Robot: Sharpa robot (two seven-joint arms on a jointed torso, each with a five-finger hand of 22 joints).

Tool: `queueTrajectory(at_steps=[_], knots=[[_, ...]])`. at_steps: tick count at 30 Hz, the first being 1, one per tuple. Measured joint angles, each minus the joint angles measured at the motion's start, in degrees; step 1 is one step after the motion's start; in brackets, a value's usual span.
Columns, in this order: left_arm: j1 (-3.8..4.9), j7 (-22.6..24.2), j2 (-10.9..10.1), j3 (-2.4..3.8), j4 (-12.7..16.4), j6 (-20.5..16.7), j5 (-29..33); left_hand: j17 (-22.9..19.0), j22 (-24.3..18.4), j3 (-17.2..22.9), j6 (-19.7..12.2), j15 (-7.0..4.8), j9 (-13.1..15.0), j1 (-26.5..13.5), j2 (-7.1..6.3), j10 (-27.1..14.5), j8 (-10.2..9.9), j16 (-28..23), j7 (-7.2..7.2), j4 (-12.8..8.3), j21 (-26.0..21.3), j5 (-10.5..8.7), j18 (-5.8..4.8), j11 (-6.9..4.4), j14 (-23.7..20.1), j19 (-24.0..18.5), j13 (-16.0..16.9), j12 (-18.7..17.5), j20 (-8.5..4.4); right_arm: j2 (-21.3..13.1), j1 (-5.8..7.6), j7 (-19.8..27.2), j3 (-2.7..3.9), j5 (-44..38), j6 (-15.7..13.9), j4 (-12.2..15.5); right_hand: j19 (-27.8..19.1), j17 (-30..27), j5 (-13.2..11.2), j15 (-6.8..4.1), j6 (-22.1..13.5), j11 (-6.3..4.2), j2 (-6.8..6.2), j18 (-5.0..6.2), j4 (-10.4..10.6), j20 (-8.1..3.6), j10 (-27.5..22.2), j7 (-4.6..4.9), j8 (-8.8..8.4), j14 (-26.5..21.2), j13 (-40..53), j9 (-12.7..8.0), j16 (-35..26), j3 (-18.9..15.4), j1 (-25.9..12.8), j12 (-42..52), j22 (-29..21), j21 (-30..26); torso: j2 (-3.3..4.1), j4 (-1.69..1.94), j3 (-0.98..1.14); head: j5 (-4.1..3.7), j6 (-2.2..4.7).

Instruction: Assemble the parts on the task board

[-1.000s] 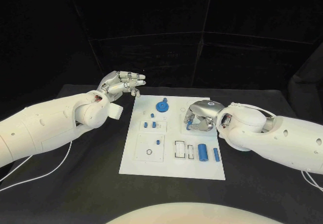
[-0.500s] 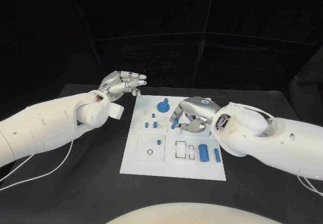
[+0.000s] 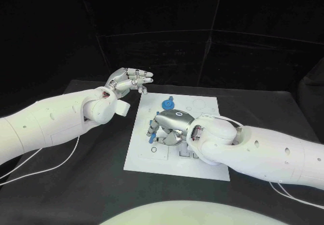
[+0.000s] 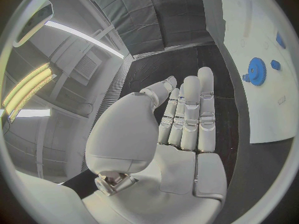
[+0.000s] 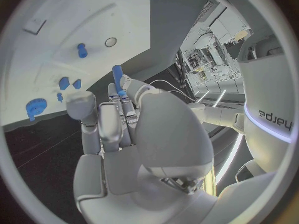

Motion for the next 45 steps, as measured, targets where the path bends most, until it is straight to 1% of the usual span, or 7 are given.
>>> queueTrajectory(at_steps=[3,8,16,18,32,39,45], knots=[[0.0,0.0,0.0,0.0,0.0,0.0,0.0,0.0,0.0,0.0,0.0,0.0,0.0,0.0,0.0,0.0,0.0,0.0,0.0,0.0,0.0,0.0,0.0,0.0,0.0,0.0,0.0,0.0,0.0,0.8,-0.47,0.3,-0.66,-0.2,0.8,-0.9,0.0,-0.1,0.0,0.0,0.0,0.0,-0.02,-0.01,-0.1,0.0,0.0,0.0,0.0,0.0,0.0,0.0,0.0,0.1,0.0,0.0,-0.1,0.0,0.02,-0.03,0.01,0.32,-0.22],[0.01,0.0,0.0,0.0,0.0,0.0,0.0,0.0,0.0,0.0,0.0,0.0,0.0,0.0,0.0,0.0,0.0,0.0,0.0,0.0,0.0,0.0,0.0,0.0,0.0,0.0,0.0,0.0,0.0,1.6,-0.77,0.6,-1.14,-0.4,2.2,-2.5,0.0,-0.1,0.0,0.0,0.0,0.0,-0.02,-0.01,-0.2,0.0,0.0,0.0,0.0,0.0,0.0,0.0,0.0,0.2,0.0,0.0,-0.1,0.0,0.02,-0.15,0.04,0.76,-0.46],[0.01,0.0,0.2,0.0,-0.1,0.0,0.0,0.0,0.0,0.0,0.0,0.0,0.0,0.0,0.0,0.0,0.0,0.0,0.0,0.0,0.0,0.0,-0.01,0.0,0.0,0.0,0.0,0.0,0.0,1.9,-0.89,0.8,-1.29,-1.2,3.7,-3.2,0.0,-0.2,0.0,0.0,0.0,0.0,-0.17,0.0,-0.2,0.0,0.0,0.0,0.0,0.0,0.0,0.0,0.0,0.2,-0.2,-0.1,-0.1,0.0,0.02,-0.15,0.1,0.99,-0.72],[0.01,0.0,0.2,0.0,-0.1,0.0,0.0,0.0,0.0,0.0,0.0,0.0,0.0,0.0,0.0,0.0,0.0,0.0,0.0,0.0,0.0,0.0,-0.01,0.0,0.0,0.0,0.0,0.0,0.0,2.0,-0.9,0.8,-1.3,-1.5,4.0,-3.2,0.0,-0.2,0.0,0.0,0.0,-0.33,-0.32,-0.01,-0.3,0.0,0.3,0.0,0.0,0.0,0.0,0.0,0.0,0.3,-0.3,-0.2,-0.1,0.0,0.02,-0.15,0.12,0.99,-0.75],[0.02,0.0,0.4,0.0,-0.2,0.1,0.0,0.0,0.0,0.0,0.0,0.0,0.0,0.0,0.0,0.0,0.0,0.0,0.0,0.0,0.0,0.0,-0.01,0.0,0.0,0.0,0.0,0.0,0.0,2.7,-0.91,0.2,-1.36,-4.2,5.3,-3.9,0.0,-0.2,0.2,0.0,0.0,-0.42,-0.33,0.0,-0.4,0.0,0.4,0.0,0.0,0.0,0.0,0.0,0.0,0.4,-0.3,-0.4,-0.1,0.0,0.02,-0.15,0.08,1.0,-0.94],[0.02,0.0,0.4,0.0,-0.3,0.1,0.0,0.0,0.0,0.0,0.0,0.0,0.0,0.0,0.0,0.0,0.0,0.0,0.0,0.0,0.0,0.0,-0.01,0.0,0.0,0.0,0.0,0.0,0.0,3.4,-0.92,-0.2,-2.01,-6.5,5.6,-4.0,-0.1,-0.2,0.2,0.0,0.0,-0.42,-0.33,-0.01,-0.4,0.06,0.4,0.0,0.0,0.0,0.0,0.0,0.0,0.4,-0.3,-0.4,-0.1,0.0,0.02,-0.15,0.04,1.0,-1.01],[0.01,0.0,0.4,0.0,-0.3,0.1,0.0,-0.1,0.0,-0.2,0.0,0.0,0.0,0.0,0.0,-0.2,0.0,0.0,0.0,0.2,0.0,0.0,-0.01,0.21,0.0,0.0,0.0,0.0,0.0,3.8,-0.92,-0.3,-2.14,-7.8,5.9,-4.1,-0.2,-0.4,0.5,0.0,-0.2,-0.62,-0.85,-0.01,-0.5,0.21,0.6,0.15,0.0,0.0,0.0,0.0,0.0,0.5,-1.5,-0.4,-0.2,0.0,0.02,-0.15,0.04,1.0,-1.05]])
